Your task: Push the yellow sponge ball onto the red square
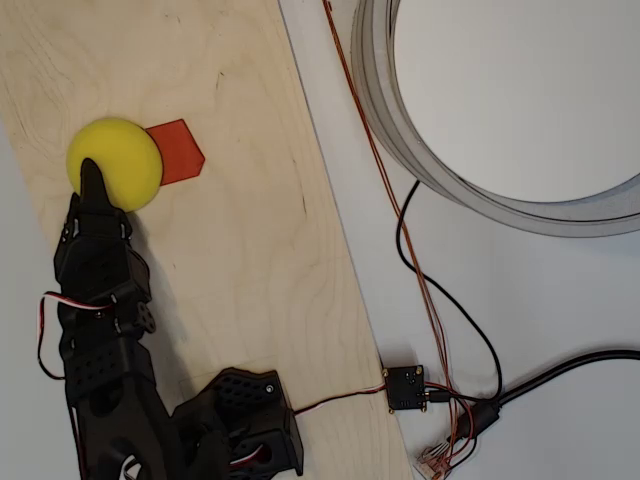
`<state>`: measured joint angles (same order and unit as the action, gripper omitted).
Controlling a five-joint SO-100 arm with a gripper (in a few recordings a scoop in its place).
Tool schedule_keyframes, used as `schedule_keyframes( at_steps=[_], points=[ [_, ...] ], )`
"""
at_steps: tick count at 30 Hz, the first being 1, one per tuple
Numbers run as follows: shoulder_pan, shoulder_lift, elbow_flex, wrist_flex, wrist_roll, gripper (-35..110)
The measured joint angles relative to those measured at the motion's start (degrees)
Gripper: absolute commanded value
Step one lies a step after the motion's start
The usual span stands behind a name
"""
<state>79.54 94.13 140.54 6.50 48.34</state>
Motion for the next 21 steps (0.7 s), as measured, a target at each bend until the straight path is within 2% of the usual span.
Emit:
schedule_keyframes(
  at_steps=[21],
  points=[
    [6.15,-1.14,-0.62,-2.72,-1.85,19]
  ],
)
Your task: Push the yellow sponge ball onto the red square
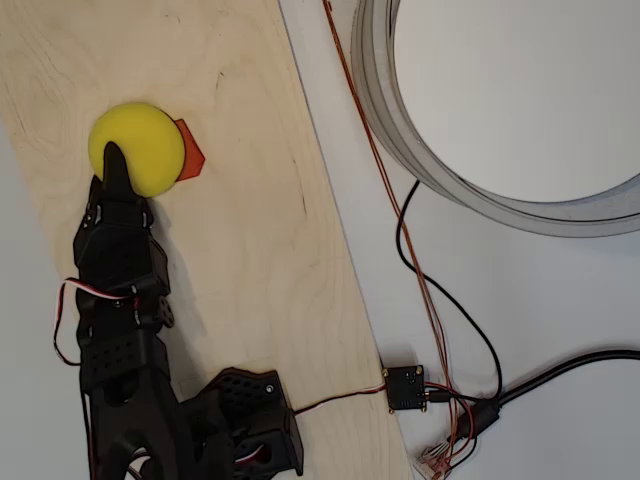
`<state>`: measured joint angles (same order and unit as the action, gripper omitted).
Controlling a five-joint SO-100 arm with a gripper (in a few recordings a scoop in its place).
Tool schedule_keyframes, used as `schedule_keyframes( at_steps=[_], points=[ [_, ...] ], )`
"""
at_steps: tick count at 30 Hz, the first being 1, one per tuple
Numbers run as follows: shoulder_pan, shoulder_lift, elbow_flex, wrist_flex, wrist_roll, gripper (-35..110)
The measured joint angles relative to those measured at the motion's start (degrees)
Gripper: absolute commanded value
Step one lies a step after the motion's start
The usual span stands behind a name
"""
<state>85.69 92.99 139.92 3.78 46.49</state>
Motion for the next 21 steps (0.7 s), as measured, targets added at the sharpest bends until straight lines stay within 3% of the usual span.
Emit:
schedule_keyframes(
  at_steps=[21],
  points=[
    [4.57,0.0,0.0,0.0,-3.08,19]
  ],
)
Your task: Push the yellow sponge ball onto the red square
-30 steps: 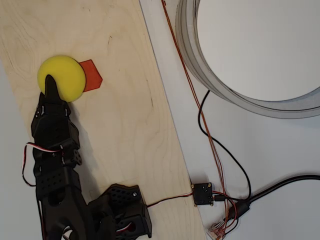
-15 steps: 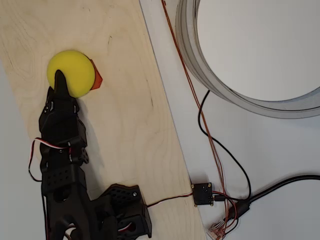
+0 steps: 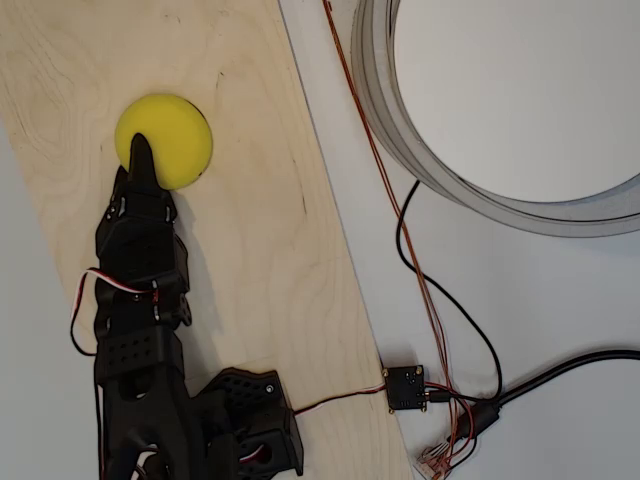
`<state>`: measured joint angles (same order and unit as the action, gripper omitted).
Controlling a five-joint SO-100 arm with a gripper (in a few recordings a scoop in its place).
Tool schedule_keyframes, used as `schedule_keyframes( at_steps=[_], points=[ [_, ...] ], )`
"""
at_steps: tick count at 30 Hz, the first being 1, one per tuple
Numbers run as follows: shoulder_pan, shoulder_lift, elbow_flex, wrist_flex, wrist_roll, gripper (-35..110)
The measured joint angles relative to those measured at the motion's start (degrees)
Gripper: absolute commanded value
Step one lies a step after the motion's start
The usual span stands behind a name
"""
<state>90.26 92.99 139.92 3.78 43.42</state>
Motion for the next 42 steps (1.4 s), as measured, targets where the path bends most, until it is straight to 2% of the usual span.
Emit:
schedule_keyframes(
  at_steps=[42],
  points=[
    [-2.9,1.93,0.35,0.0,2.02,20]
  ],
)
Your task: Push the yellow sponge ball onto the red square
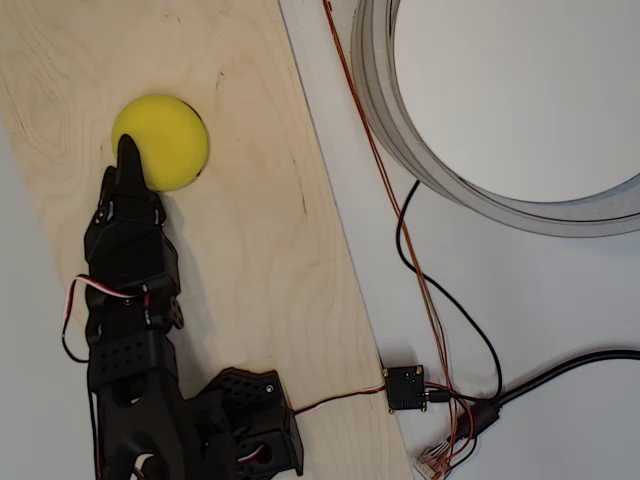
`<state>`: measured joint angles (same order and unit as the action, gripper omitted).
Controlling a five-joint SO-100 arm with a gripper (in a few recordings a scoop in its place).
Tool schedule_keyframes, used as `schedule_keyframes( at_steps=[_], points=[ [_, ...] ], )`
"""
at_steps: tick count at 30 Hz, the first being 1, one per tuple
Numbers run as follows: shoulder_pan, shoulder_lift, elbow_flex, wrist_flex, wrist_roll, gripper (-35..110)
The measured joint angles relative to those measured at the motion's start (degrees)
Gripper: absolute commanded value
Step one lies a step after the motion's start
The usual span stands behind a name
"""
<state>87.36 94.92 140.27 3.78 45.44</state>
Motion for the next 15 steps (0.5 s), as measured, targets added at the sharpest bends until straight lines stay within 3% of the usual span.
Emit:
schedule_keyframes(
  at_steps=[10,15],
  points=[
    [-0.79,5.19,0.97,0.0,0.44,21],
    [-0.44,9.14,0.79,-0.79,-6.77,22]
  ],
)
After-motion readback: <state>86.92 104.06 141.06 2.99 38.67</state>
